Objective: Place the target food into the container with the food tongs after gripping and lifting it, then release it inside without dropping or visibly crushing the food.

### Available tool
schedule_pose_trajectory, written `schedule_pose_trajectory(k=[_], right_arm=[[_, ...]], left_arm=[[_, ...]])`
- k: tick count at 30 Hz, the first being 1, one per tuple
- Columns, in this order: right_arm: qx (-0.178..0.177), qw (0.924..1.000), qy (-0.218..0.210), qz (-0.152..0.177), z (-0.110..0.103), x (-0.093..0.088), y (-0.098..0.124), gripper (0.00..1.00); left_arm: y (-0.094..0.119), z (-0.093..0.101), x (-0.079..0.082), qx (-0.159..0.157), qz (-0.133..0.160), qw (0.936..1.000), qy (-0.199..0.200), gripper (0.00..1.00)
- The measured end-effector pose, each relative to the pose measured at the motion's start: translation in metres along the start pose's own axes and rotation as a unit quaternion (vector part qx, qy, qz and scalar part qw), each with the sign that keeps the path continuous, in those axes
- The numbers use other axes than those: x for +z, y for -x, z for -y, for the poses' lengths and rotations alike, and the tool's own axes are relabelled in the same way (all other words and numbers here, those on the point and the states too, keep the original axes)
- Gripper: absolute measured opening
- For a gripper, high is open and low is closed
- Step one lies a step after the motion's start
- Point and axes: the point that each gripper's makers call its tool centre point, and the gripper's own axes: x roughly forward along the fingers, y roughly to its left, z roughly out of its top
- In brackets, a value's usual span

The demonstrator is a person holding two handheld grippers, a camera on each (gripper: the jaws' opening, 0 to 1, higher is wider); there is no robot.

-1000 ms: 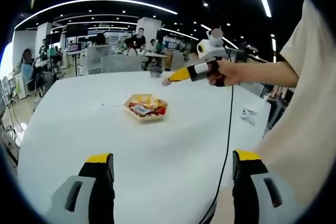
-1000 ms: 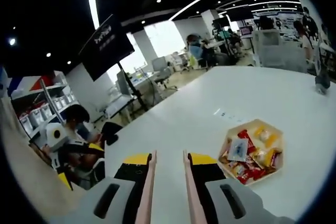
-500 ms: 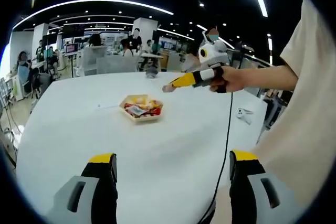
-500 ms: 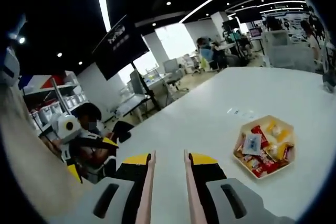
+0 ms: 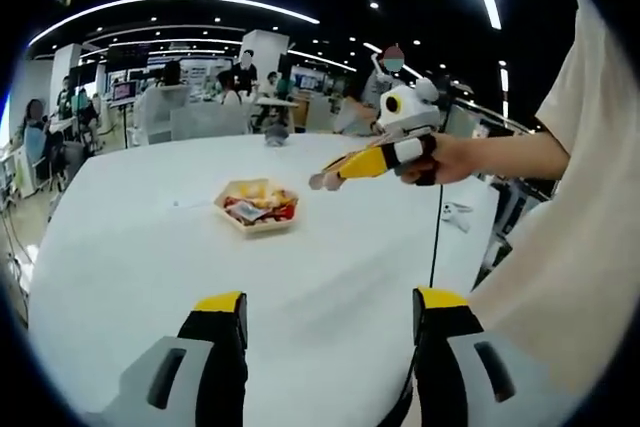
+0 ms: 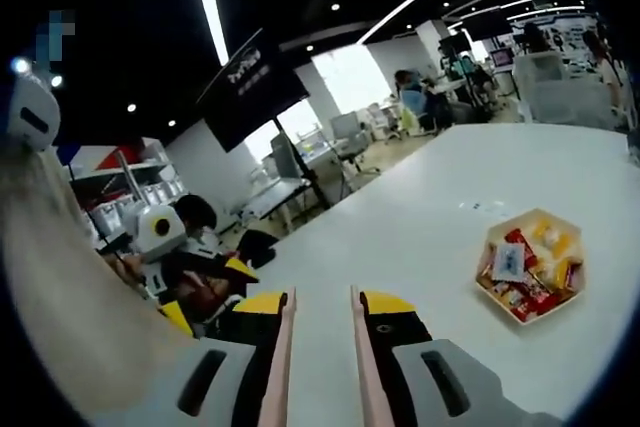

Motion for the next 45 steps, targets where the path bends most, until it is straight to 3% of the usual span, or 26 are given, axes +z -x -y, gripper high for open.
schedule_pose_trajectory(k=[12,21,36,40,45], right_arm=[[0.038,0.9988,0.013,-0.026,-0.034,-0.018,-0.016,0.28],[0.052,0.9983,0.009,-0.027,-0.046,-0.026,-0.023,0.28],[0.095,0.9954,-0.002,-0.012,-0.073,-0.025,-0.024,0.28],[0.106,0.9943,0.000,-0.013,-0.079,-0.025,-0.024,0.28],[0.111,0.9937,0.000,-0.014,-0.084,-0.025,-0.024,0.28]], left_arm=[[-0.001,0.002,0.006,-0.020,0.009,0.9997,-0.009,0.48],[0.003,0.003,0.003,-0.030,0.006,0.9995,-0.008,0.39],[0.008,0.007,0.020,-0.051,0.037,0.9980,0.007,0.25],[0.009,0.012,0.024,-0.066,0.045,0.9968,0.007,0.23],[0.010,0.022,0.029,-0.087,0.055,0.9947,0.008,0.14]])
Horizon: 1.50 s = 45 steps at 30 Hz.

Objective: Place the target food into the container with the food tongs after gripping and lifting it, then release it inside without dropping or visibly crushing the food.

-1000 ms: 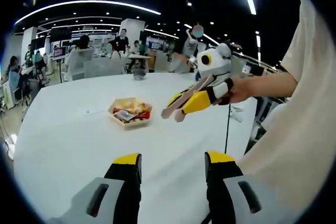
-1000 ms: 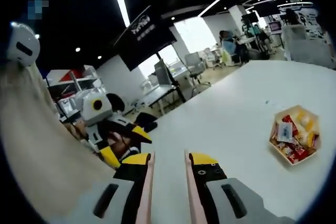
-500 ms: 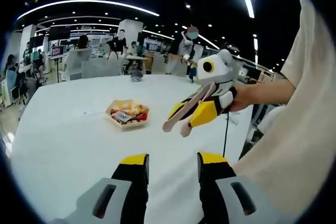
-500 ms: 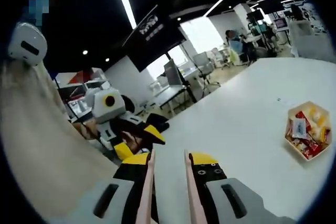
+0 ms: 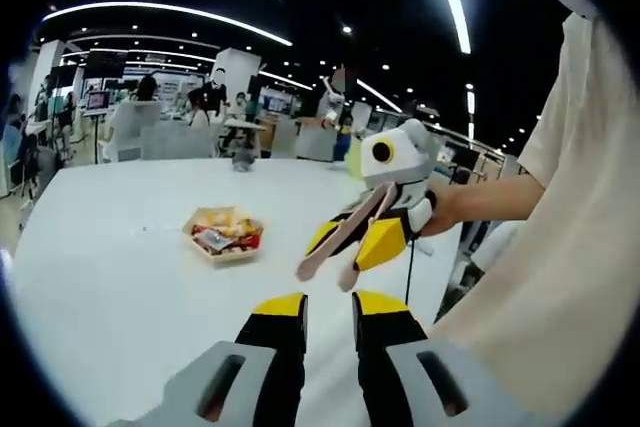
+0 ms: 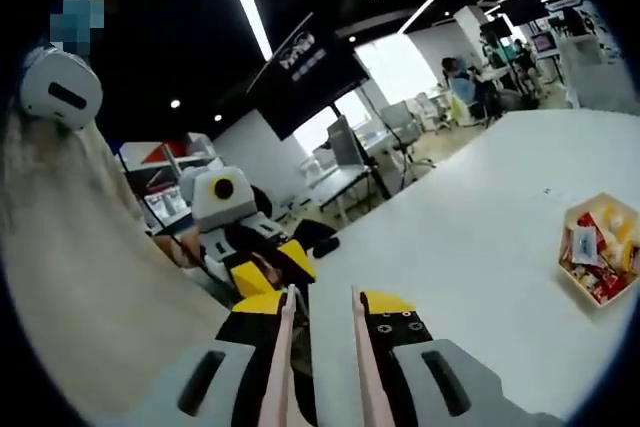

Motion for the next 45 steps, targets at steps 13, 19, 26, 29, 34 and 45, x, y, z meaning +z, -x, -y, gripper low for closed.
schedule_pose_trajectory(k=[13,19,26,29,34,45], right_arm=[[0.012,0.9999,-0.004,0.003,-0.009,-0.001,0.000,0.29],[0.027,0.9996,-0.006,0.002,-0.015,0.001,-0.002,0.29],[0.036,0.9993,-0.008,-0.001,-0.018,0.001,-0.004,0.29],[0.043,0.9990,-0.009,0.003,-0.021,0.003,-0.004,0.29],[0.058,0.9981,-0.015,0.014,-0.026,0.008,-0.005,0.32],[0.062,0.9980,-0.016,0.003,-0.028,0.004,-0.003,0.33]], left_arm=[[-0.002,0.013,0.005,-0.039,0.006,0.9992,-0.006,0.08],[-0.003,0.019,0.005,-0.060,0.005,0.9982,-0.007,0.08],[-0.003,0.023,0.007,-0.074,0.008,0.9972,-0.003,0.05],[0.000,0.024,0.009,-0.081,0.016,0.9966,0.003,0.05],[0.000,0.029,0.007,-0.090,0.008,0.9959,-0.003,0.01],[0.001,0.036,0.007,-0.105,0.003,0.9944,-0.016,0.00]])
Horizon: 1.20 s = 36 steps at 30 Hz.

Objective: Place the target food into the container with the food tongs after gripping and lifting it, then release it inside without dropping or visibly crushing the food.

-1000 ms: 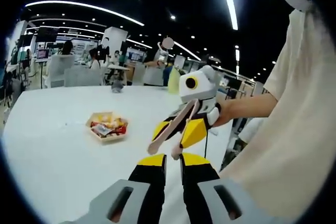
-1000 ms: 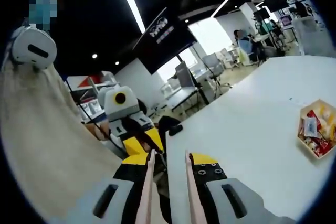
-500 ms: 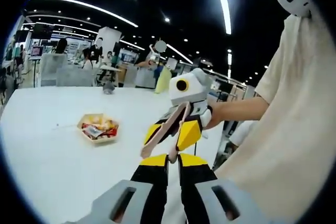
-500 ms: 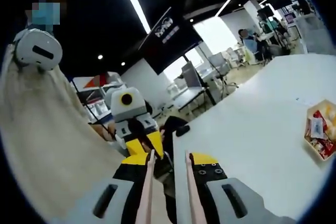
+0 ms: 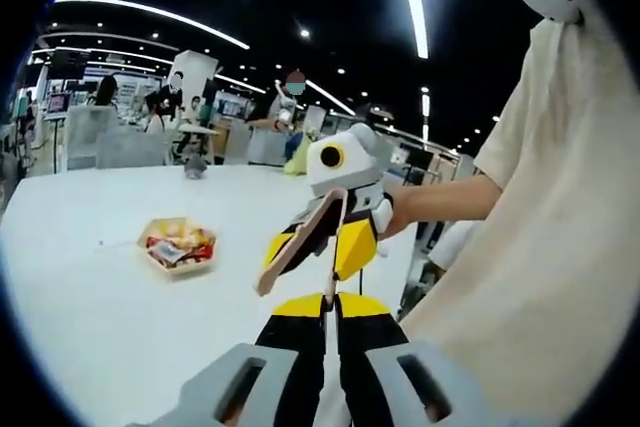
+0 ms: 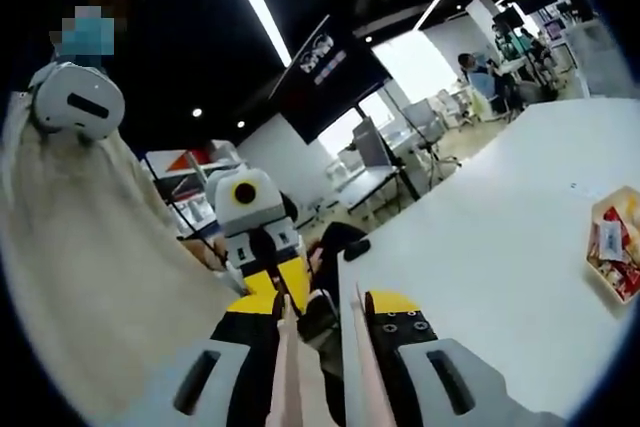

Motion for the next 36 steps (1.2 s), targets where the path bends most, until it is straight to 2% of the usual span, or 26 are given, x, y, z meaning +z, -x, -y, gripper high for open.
schedule_pose_trajectory(k=[8,18,21,23,28,32,36], right_arm=[[-0.001,0.9999,-0.002,-0.011,0.001,-0.007,0.001,0.40],[-0.005,0.9998,-0.001,-0.017,0.001,-0.011,0.002,0.41],[-0.009,0.9997,0.003,-0.025,0.002,-0.013,0.003,0.45],[-0.011,0.9986,0.013,-0.050,0.004,-0.017,0.004,0.45],[-0.011,0.9987,0.016,-0.048,0.003,-0.012,0.006,0.45],[-0.017,0.9981,0.020,-0.055,0.005,-0.015,0.008,0.45],[-0.023,0.9978,0.020,-0.059,0.006,-0.018,0.011,0.46]], left_arm=[[-0.001,0.003,-0.001,-0.008,-0.004,1.0000,0.000,0.00],[0.001,0.004,-0.001,-0.010,-0.006,0.9999,-0.001,0.00],[0.002,0.004,-0.002,-0.010,-0.008,0.9999,0.000,0.00],[0.003,0.003,-0.002,-0.010,-0.009,0.9999,0.001,0.00],[0.004,0.003,0.001,-0.010,-0.008,0.9999,-0.002,0.00],[0.005,0.005,0.004,-0.016,-0.002,0.9999,0.003,0.00],[0.006,0.007,0.002,-0.017,-0.009,0.9998,0.004,0.00]])
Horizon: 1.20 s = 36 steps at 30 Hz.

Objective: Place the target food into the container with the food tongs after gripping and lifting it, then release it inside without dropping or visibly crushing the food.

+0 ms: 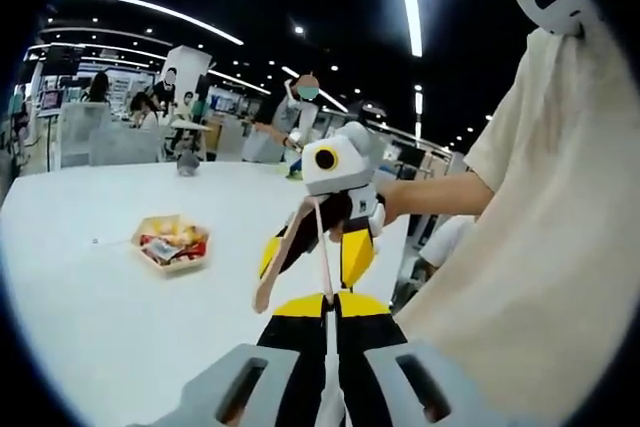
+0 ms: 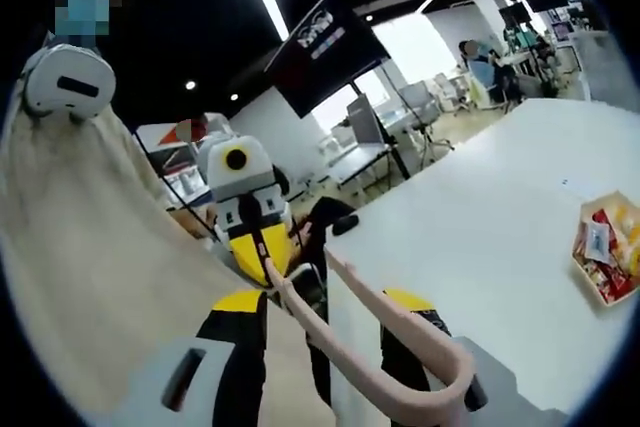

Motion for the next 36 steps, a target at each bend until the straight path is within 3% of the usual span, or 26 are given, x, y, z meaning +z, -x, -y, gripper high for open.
schedule_pose_trajectory(k=[25,29,36], right_arm=[[-0.036,0.9987,0.017,-0.031,0.011,-0.006,0.027,0.49],[-0.034,0.9984,0.019,-0.041,0.011,-0.007,0.032,0.36],[-0.042,0.9971,0.026,-0.058,0.014,-0.012,0.038,0.38]], left_arm=[[0.002,0.002,0.000,-0.024,-0.012,0.9996,0.004,0.00],[0.002,0.002,-0.001,-0.027,-0.014,0.9995,0.003,0.00],[0.003,0.003,-0.002,-0.029,-0.016,0.9995,0.003,0.00]])
